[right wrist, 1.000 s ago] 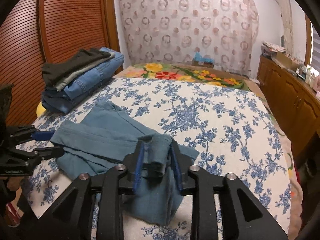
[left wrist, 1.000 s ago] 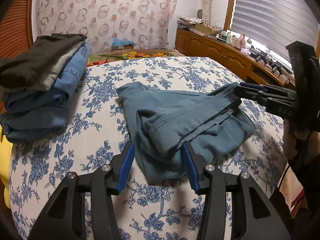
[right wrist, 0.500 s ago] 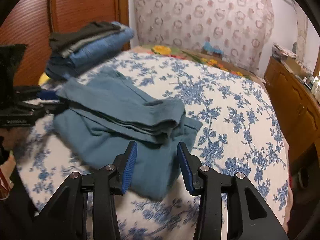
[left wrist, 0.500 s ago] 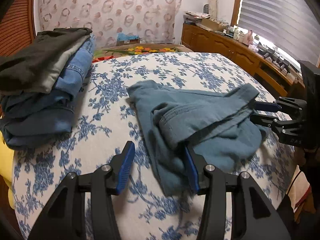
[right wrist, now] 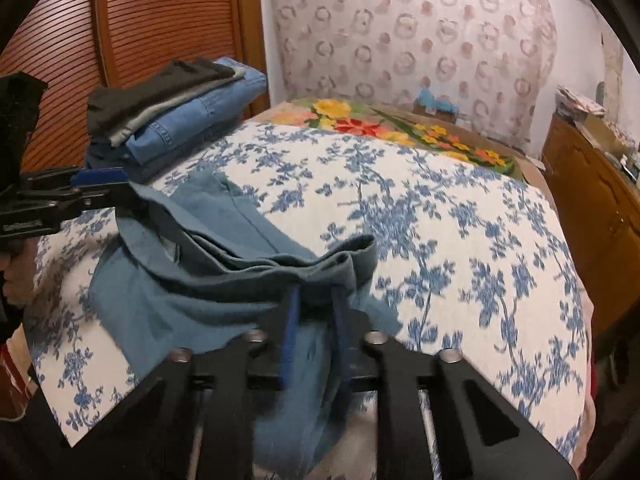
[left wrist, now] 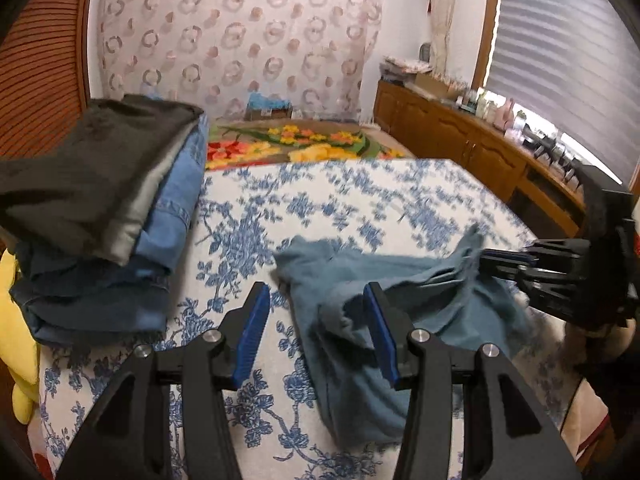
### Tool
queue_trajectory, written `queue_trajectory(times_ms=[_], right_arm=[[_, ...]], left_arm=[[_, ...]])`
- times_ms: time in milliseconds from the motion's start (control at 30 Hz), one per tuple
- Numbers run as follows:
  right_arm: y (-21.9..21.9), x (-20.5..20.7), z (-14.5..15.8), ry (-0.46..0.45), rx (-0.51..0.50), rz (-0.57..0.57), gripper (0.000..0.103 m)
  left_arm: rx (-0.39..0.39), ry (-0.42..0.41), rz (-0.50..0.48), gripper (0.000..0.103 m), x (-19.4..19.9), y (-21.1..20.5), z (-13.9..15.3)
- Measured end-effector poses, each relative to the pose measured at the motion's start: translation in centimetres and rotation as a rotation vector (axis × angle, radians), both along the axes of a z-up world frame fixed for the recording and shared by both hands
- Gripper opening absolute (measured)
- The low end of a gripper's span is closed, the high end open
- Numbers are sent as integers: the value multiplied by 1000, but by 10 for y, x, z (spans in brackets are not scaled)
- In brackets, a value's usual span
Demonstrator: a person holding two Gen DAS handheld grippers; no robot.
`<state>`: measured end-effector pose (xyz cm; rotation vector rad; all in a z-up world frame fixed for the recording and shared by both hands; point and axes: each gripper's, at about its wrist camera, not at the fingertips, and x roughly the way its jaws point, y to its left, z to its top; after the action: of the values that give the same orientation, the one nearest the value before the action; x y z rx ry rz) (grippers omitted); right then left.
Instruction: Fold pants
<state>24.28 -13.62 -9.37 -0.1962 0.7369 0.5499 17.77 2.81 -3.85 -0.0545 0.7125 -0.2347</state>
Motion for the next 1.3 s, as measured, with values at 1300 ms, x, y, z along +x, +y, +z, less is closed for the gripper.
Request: queue_trajectory(times_ms=[1300], right_arm=[[-12, 37, -3, 74, 53, 84, 32]], left_arm=[[77, 97, -74, 47, 25, -16, -30]])
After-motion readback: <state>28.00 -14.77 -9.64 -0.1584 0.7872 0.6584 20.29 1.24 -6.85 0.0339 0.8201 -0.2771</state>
